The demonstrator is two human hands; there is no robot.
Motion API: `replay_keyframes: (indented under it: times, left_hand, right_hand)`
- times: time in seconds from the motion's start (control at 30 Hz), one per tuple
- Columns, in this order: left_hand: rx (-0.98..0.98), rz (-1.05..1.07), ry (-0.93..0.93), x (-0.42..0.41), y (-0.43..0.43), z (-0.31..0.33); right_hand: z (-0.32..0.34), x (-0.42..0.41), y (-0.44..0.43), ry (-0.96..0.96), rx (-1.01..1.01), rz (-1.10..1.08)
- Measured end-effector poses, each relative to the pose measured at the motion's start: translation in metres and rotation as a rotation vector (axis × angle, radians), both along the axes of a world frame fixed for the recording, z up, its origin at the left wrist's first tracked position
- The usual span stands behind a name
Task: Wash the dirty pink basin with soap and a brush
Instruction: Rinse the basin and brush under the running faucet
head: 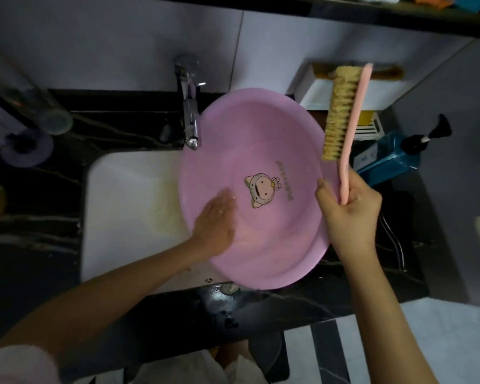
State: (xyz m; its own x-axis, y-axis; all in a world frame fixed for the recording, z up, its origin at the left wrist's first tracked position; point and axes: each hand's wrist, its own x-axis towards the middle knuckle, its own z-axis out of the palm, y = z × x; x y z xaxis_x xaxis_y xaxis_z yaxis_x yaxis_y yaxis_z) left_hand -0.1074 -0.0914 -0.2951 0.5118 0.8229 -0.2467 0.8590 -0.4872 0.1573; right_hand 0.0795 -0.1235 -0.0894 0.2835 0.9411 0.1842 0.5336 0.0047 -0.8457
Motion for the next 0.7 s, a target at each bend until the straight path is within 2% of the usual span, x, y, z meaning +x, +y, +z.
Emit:
replay_keyframes:
  times: [0.03,0.13,0.2,0.23,0.27,0.37,0.43,0.47,0.53,0.63,0.7]
  left_hand:
    - [0.032,-0.033,0.012,-0.005,0.009,0.004]
    - [0.354,-0.026,0.026,-0.026,0.059,-0.001]
    - [0.334,0.037,0.116,-0.032,0.077,0.007]
    - [0.352,0.069,0.083,-0.027,0.078,0.007]
    - [0.318,0.121,0.077,-0.018,0.068,0.007]
    - [0.055,0.247,-0.082,0.014,0.009,0.003]
    - [-0.133,0.234,-0.100,0.024,-0.022,0.009]
    - [-0.149,0.196,-0.086,0.021,-0.024,0.011]
    - [-0.071,0.194,-0.057,0.006,-0.006,0.011]
    - [0.236,0.162,0.081,-0.021,0.055,0.010]
    - [0.334,0.124,0.109,-0.029,0.075,0.012]
  right_hand:
    - [-0.001,0.001,0.000,0.006,-0.004,-0.002]
    - [-0.002,0.001,0.000,0.011,-0.013,-0.002]
    - [-0.003,0.001,0.000,0.012,-0.006,-0.008]
    - [-0.004,0.001,0.000,0.016,0.000,-0.011]
    - [-0.004,-0.001,0.000,0.016,0.001,-0.010]
    - [-0.004,-0.005,0.001,-0.008,0.012,-0.023]
    - [-0.004,-0.006,0.002,-0.022,0.012,-0.029]
    - [-0.004,-0.005,0.002,-0.022,0.009,-0.030]
    - [-0.004,-0.004,0.001,-0.020,0.007,-0.027]
    - [-0.005,-0.004,-0.001,-0.022,0.006,-0.021]
    - [-0.006,-0.007,-0.002,-0.016,0.009,-0.019]
